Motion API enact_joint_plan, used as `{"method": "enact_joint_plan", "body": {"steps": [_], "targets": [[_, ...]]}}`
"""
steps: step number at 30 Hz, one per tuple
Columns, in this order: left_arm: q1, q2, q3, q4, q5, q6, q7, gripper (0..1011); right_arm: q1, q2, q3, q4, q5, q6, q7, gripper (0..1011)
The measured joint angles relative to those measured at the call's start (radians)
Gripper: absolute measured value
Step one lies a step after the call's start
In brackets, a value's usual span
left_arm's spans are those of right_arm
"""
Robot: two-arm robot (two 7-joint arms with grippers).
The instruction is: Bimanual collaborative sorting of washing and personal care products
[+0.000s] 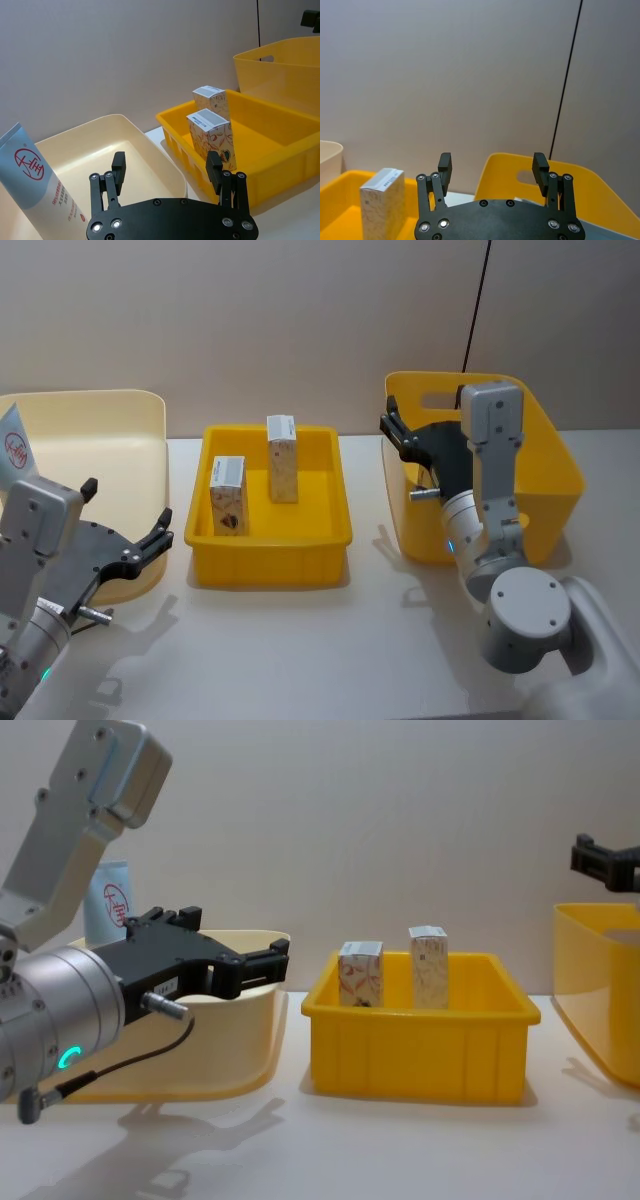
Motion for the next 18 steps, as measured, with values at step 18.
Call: {"method": "enact_joint_plan", "body": {"steps": [18], "targets": [[0.0, 0.0, 0.0, 0.0, 0.0, 0.0, 0.0, 1000, -0.015, 0.026, -0.009, -0.023, 0.048, -0.152, 0.113, 1001]]}}
